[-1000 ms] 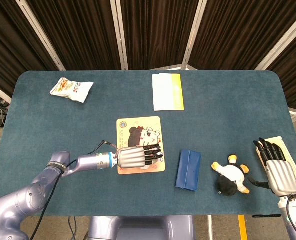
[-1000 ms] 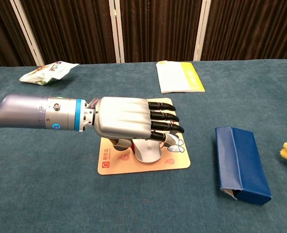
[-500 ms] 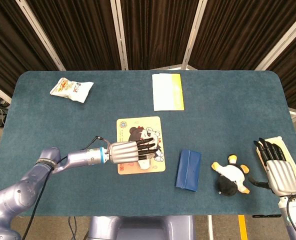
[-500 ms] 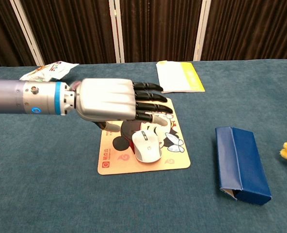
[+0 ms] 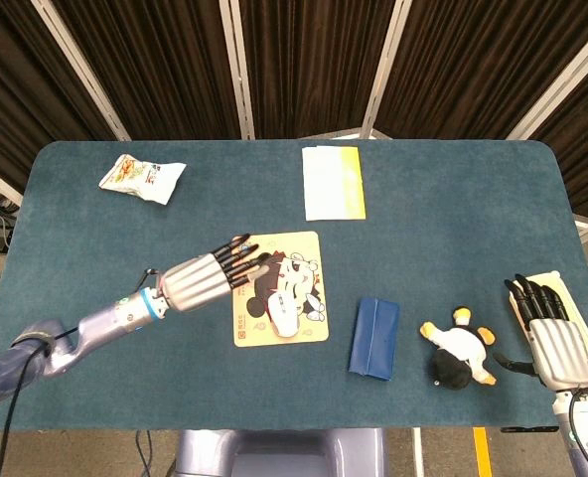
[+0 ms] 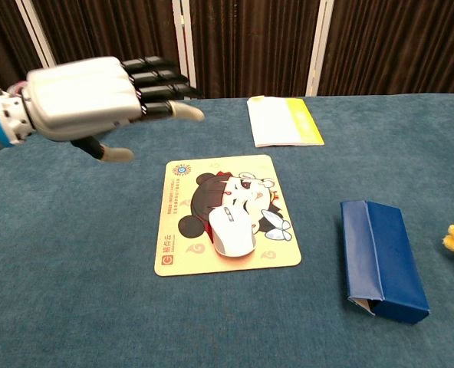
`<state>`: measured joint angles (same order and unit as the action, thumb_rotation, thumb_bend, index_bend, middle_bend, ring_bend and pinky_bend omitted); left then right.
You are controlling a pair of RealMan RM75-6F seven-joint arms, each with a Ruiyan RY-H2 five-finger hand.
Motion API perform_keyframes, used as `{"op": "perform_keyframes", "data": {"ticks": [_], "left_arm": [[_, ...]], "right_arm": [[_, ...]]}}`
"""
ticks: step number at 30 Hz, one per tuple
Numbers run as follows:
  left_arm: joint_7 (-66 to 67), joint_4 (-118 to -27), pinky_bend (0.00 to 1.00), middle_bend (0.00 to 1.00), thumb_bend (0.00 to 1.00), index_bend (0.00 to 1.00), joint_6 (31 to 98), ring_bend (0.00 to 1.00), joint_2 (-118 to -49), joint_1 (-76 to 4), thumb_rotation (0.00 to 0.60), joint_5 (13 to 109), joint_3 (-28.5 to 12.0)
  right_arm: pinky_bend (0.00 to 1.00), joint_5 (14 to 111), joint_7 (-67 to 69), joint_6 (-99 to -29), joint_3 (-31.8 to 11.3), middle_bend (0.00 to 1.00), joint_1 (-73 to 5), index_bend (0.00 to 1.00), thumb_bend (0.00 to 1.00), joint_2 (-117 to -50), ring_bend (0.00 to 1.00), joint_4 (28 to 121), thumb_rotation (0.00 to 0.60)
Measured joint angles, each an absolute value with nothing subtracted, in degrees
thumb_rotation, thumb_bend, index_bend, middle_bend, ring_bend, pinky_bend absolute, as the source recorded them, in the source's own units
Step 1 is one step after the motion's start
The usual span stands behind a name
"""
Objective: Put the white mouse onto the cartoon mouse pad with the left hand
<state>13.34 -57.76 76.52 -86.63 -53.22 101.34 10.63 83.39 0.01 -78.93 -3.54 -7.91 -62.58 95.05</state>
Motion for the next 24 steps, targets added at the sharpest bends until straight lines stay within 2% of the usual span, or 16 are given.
{"op": "perform_keyframes", "data": {"ticks": [6,12,16,24], "left_arm": [[22.4,-75.5,0.0,0.0,0.28,0.1,77.0,0.0,-77.8,-45.5,0.6,90.0,7.0],[25.3,-87.7,0.0,0.0,0.28,0.1,80.9,0.0,-70.2,-35.0,0.6,78.2,3.7],[23.5,-91.2,0.0,0.0,0.28,0.09,84.0,0.0,-67.4,-29.5,0.6,74.4,2.8],[19.1,-92.2,0.0,0.0,0.27,0.05,87.4,0.0,-66.6,-22.9,0.6,72.5,2.5]], "right_arm": [[0.0,83.4,-0.4,-79.3,-3.6,0.0,-7.8,0.0,0.11,-62.8,0.0,95.0,0.6],[0.0,83.3,-0.8,-79.5,-3.7,0.0,-7.7,0.0,0.11,-63.1,0.0,94.9,0.6],[0.0,83.4,-1.0,-79.7,-3.7,0.0,-7.7,0.0,0.11,-63.2,0.0,94.9,0.6],[0.0,83.4,-1.2,-79.8,-3.7,0.0,-7.6,0.0,0.11,-63.3,0.0,94.8,0.6]]}}
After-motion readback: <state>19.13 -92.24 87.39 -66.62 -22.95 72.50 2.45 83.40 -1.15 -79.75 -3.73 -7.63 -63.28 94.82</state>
